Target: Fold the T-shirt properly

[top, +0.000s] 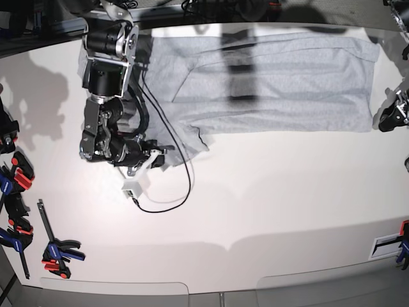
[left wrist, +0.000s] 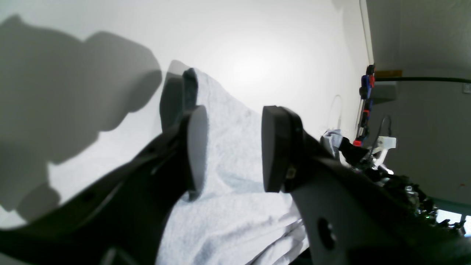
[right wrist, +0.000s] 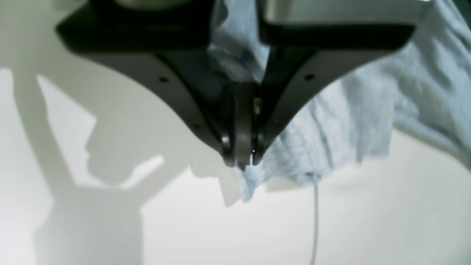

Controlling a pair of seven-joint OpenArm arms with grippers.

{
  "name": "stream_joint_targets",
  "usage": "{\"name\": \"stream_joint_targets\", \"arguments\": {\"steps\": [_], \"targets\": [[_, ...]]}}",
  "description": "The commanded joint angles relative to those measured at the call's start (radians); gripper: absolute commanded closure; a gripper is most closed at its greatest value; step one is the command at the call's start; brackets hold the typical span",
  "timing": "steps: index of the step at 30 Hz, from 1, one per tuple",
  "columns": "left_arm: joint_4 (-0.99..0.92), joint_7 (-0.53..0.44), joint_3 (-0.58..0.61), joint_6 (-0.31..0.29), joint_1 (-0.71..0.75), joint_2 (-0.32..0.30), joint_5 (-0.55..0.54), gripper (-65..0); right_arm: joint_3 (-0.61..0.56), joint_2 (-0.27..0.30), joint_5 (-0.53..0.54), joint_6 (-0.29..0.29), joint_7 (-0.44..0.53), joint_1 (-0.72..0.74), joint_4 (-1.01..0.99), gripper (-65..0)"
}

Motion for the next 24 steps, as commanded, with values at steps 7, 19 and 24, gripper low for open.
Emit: {"name": "stream_joint_targets", "arguments": {"steps": [7, 19, 24], "targets": [[0.014, -0.003, -0.005, -0.008, -0.013, -0.034, -0.024, -22.4, -0.002, -0.096, 0.149, 0.029, -0.182, -0.114, 0.399, 0.0], [0.014, -0.003, -0.005, -0.008, -0.013, -0.033, -0.024, -22.4, -0.002, -0.215, 0.322, 0.031, -0.219, -0.574, 0.778, 0.0], [0.014, -0.003, -0.005, -0.008, -0.013, -0.033, -0.024, -22.4, -0.002, -0.215, 0.323, 0.034, -0.217, -0.661, 0.780, 0.0]]}}
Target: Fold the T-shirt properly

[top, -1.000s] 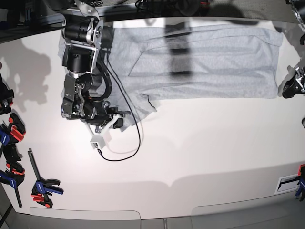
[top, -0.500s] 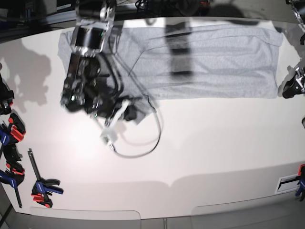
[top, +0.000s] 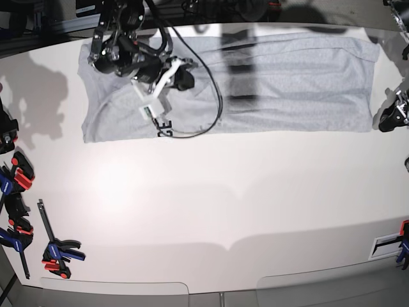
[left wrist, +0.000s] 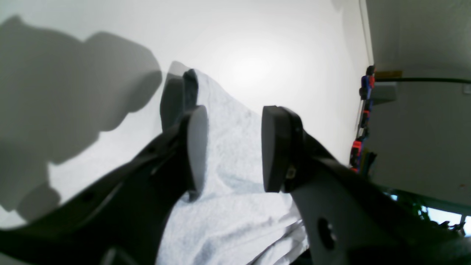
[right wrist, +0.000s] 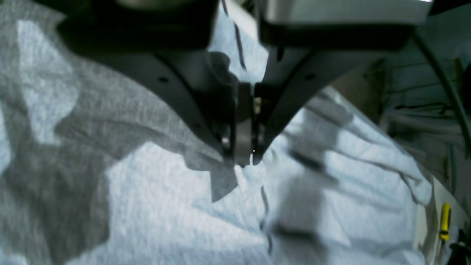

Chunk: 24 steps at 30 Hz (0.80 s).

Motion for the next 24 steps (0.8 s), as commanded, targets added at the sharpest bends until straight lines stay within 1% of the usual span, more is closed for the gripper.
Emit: {"name": "stream_joint_targets", "arguments": {"steps": [1, 3, 5, 6, 7, 8, 11, 13, 15, 18, 21, 24], "targets": [[0.014, -0.002, -0.005, -0.008, -0.013, -0.034, -0.025, -22.4, -0.002, -0.002, 0.029, 0.007, 0.016, 0.002, 0.019, 0.0], [0.014, -0.005, -0.005, -0.008, -0.013, -0.033, -0.025, -22.4, -0.002, -0.002, 0.038, 0.008, 0.020, -0.003, 0.019, 0.0], [0.014, -0.013, -0.005, -0.008, -0.013, -0.033, -0.025, -22.4, -0.002, -0.002, 0.062, 0.008, 0.047, -0.002, 0.019, -16.4], [0.014, -0.018, -0.005, -0.008, -0.013, -0.034, -0.025, -22.4, -0.002, -0.002, 0.070, 0.008, 0.069, -0.002, 0.019, -23.5], [0.014, -0.021, -0.005, -0.008, -0.013, -0.034, -0.025, -22.5, -0.002, -0.002, 0.087, 0.008, 0.082, -0.002, 0.019, -27.7], [0.014, -0.024, -0.005, -0.008, -0.013, -0.034, -0.025, -22.5, -0.002, -0.002, 0.106, 0.008, 0.088, 0.001, 0.019, -28.6], [0.014, -0.023, -0.005, -0.008, -0.013, -0.035, -0.025, -22.6, -0.002, -0.002, 0.161, 0.010, 0.083, 0.021, 0.020, -28.6], [0.014, -0.019, -0.005, -0.008, -0.010, -0.040, -0.025, -24.4, -0.002, -0.002, 0.181, 0.020, 0.083, 0.046, 0.026, -28.6], [0.014, -0.011, -0.005, -0.008, -0.002, -0.048, -0.025, -27.6, -0.002, -0.002, 0.182, 0.034, 0.083, 0.074, 0.040, -28.6], [0.014, -0.011, -0.007, -0.008, 0.026, -0.065, -0.025, -31.3, -0.002, 0.000, 0.178, 0.034, 0.079, 0.114, 0.064, -28.6], [0.014, -0.006, -0.007, -0.008, 0.069, -0.076, -0.025, -32.1, -0.001, 0.003, 0.174, 0.034, 0.080, 0.140, 0.068, -28.6], [0.014, -0.005, -0.007, -0.008, 0.121, -0.078, -0.025, -32.1, -0.001, 0.003, 0.125, 0.034, 0.084, 0.158, 0.068, -28.6]]}}
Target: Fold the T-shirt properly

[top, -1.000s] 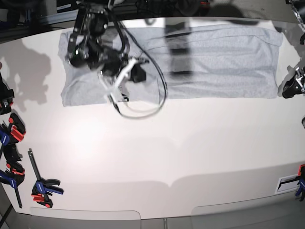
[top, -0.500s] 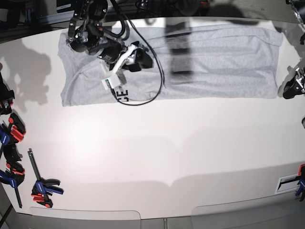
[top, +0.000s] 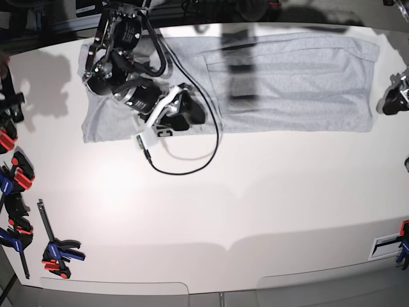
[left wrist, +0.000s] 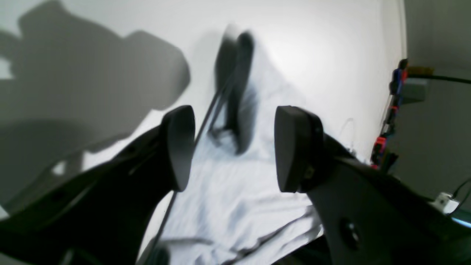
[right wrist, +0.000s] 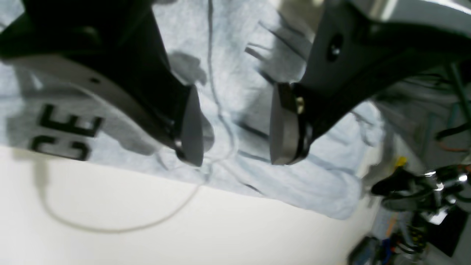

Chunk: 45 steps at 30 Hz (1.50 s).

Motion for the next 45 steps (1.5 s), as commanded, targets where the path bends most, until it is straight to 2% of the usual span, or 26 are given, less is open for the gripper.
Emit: {"name": "stream_joint_targets", "arguments": {"steps": [1, 8, 16, 19, 22, 29, 36, 41, 45], "targets": [[0.014, -0.002, -0.006, -0.008, 0.008, -0.034, -0.023, -32.1, -0.001, -0.002, 0.017, 0.018, 0.025, 0.017, 0.020, -28.6], [0.014, -0.001, -0.006, -0.008, 0.108, -0.009, -0.023, -32.3, 0.000, 0.014, 0.001, 0.018, 0.044, 0.022, 0.020, -28.6], [0.029, -0.005, -0.006, -0.008, 0.141, 0.144, -0.023, -32.3, 0.000, 0.014, 0.002, 0.018, 0.048, 0.022, 0.020, -28.6], [0.074, -0.049, -0.006, -0.008, 0.141, 0.195, -0.023, -32.2, 0.000, 0.014, 0.002, 0.018, 0.048, 0.022, 0.020, -28.6], [0.129, -0.103, -0.006, -0.008, 0.141, 0.223, 0.092, -32.2, 0.000, 0.014, 0.002, 0.018, 0.048, 0.022, 0.020, -28.6], [0.261, -0.107, -0.006, -0.008, 0.141, 0.224, 0.230, -32.2, 0.000, 0.014, 0.002, 0.018, 0.048, 0.022, 0.020, -28.5], [0.277, -0.115, -0.006, -0.008, 0.167, 0.224, 0.229, -29.0, 0.000, 0.014, 0.001, 0.018, 0.047, 0.022, 0.020, -28.5], [0.277, -0.207, -0.006, -0.008, 0.224, 0.225, 0.229, -29.0, 0.000, 0.014, 0.001, 0.018, 0.052, 0.022, 0.020, -28.5], [0.277, -0.210, -0.006, -0.008, 0.232, 0.231, 0.215, -29.0, 0.000, 0.014, 0.001, 0.018, 0.063, 0.022, 0.020, -28.5]]}}
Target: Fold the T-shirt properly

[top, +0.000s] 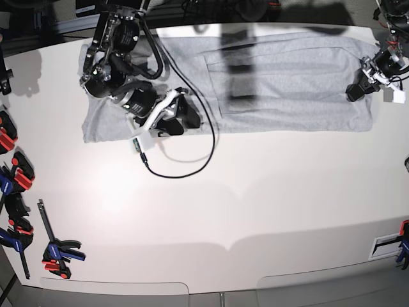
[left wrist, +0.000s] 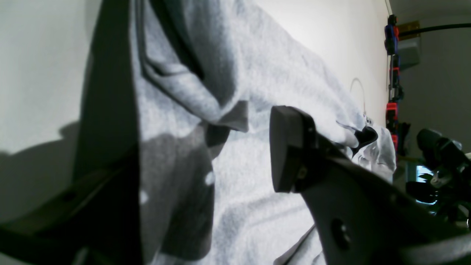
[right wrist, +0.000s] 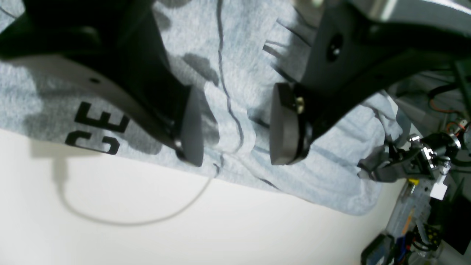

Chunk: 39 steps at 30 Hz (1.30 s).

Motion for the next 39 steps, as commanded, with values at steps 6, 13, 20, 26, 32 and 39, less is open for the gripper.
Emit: {"name": "stream_joint_targets", "arguments": {"steps": [6, 13, 20, 26, 32, 39], "targets": [[0.000, 0.043, 0.001, 0.022, 0.011, 0.003, 0.036, -19.0, -0.001, -0.001, 0.024, 0.018, 0.024, 0.014, 0.020, -28.5], [0.003, 0.040, 0.000, 0.022, 0.010, 0.035, 0.002, 0.0, -0.001, 0.000, 0.013, 0.017, 0.035, 0.014, 0.020, -28.4], [0.162, 0.102, -0.113, 0.022, 0.014, 0.074, -0.018, 0.0, 0.082, 0.000, -0.129, -0.029, 0.101, 0.038, 0.020, -28.4], [0.409, 0.162, -0.129, 0.022, 0.084, 0.155, -0.041, 0.0, 0.257, 0.039, -0.129, -0.062, 0.109, 0.049, 0.020, -28.4], [0.623, 0.172, -0.129, 0.022, 0.101, 0.237, -0.040, 0.0, 0.434, 0.130, -0.127, -0.063, 0.109, 0.048, 0.019, -28.4], [0.724, 0.162, -0.128, 0.022, 0.096, 0.326, -0.040, 0.0, 0.534, 0.219, -0.122, -0.070, 0.108, 0.041, 0.019, -28.4]]}}
